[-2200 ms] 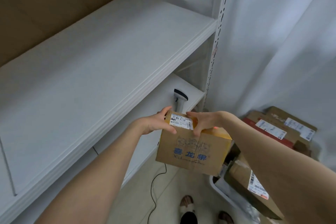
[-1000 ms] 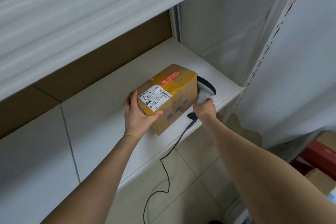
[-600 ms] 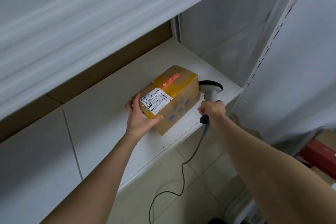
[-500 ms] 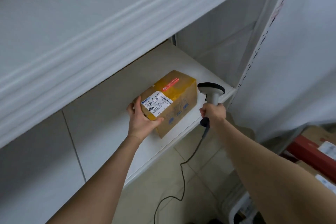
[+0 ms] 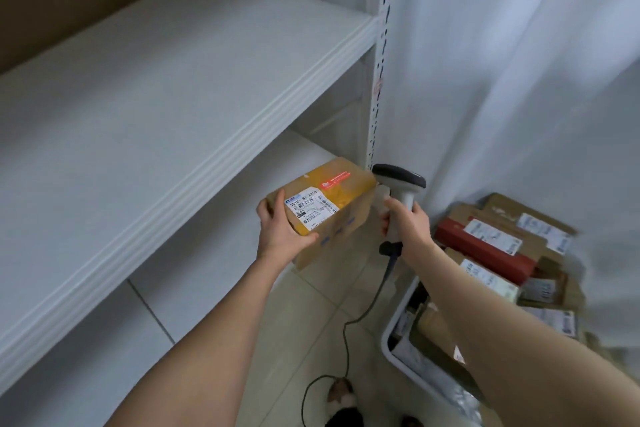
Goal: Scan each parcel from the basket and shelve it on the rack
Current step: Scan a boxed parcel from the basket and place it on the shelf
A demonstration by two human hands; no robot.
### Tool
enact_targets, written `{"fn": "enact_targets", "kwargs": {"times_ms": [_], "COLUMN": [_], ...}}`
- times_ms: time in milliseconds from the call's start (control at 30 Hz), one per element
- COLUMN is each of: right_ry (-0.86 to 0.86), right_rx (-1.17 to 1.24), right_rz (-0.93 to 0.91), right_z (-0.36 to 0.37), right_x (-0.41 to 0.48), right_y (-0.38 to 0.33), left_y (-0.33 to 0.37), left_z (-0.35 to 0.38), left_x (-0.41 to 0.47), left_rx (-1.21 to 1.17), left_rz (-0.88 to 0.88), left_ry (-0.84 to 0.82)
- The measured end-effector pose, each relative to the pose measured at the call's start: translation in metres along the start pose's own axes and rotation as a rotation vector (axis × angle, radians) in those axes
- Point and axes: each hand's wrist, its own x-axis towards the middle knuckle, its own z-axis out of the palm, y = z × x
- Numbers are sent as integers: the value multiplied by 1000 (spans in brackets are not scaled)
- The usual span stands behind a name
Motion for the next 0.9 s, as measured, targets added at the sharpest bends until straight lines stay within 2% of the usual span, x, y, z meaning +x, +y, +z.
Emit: {"fn": "enact_targets", "kwargs": {"times_ms": [133, 267, 533, 733, 900], "right_ry": [-110, -318, -460, -445, -407], "right_rx": [62, 11, 5, -281, -370], "right_rz": [83, 24, 112, -70, -123], "right_z": [-31, -57, -110, -138, -145], "right_x": [-45, -94, -178, -227, -256], "right_y": [-40, -68, -99, -119, -139], "left_y": [37, 77, 143, 172, 189], "left_z": [-14, -25, -33, -41, -52], "left_x": [-30, -66, -146, -181, -191], "left_rx": [2, 5, 27, 97, 119], "left_rz": [51, 126, 245, 328, 396], "left_ry": [-14, -4, 44, 30, 35]}}
